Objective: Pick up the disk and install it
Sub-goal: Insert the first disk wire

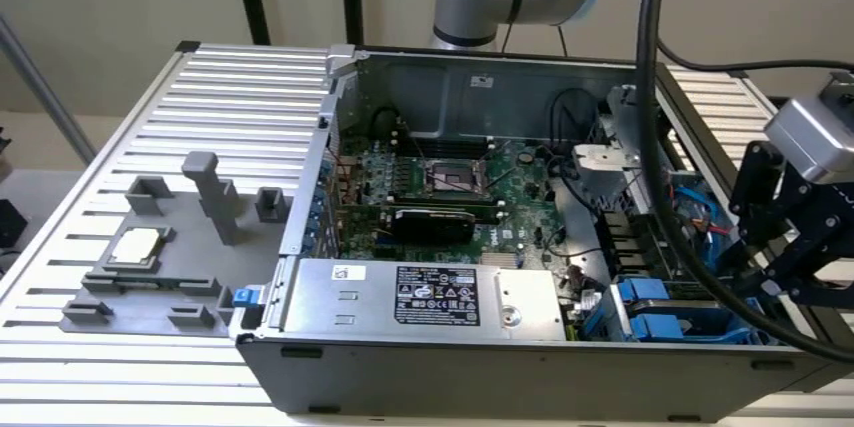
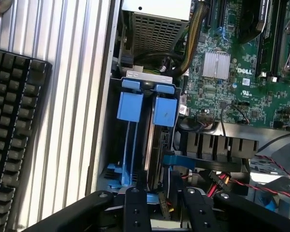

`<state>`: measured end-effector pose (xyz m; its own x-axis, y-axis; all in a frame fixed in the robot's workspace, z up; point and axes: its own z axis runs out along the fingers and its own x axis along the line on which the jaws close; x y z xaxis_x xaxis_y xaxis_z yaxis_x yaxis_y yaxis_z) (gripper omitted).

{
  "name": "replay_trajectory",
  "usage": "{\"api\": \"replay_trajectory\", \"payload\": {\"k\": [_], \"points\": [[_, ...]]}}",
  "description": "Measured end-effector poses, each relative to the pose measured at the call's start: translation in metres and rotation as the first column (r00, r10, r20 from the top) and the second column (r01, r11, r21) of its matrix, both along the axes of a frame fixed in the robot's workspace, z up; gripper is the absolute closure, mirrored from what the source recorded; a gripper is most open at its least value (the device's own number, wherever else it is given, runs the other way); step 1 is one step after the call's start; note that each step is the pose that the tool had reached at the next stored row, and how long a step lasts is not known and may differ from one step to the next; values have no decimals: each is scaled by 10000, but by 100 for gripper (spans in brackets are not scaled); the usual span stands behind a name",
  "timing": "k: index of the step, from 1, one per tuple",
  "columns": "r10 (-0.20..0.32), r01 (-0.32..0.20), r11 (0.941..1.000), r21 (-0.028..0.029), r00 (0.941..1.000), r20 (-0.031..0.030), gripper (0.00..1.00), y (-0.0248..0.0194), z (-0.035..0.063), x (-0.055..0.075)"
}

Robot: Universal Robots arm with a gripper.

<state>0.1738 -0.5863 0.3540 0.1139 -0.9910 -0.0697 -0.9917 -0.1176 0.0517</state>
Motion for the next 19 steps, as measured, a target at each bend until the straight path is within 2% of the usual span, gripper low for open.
{"api": "replay_trajectory", "payload": {"k": [7,19], "points": [[291,-291,9996,17,9995,102,0,1,-22,8],[376,-378,9992,90,9992,132,0,31,-26,13]]}}
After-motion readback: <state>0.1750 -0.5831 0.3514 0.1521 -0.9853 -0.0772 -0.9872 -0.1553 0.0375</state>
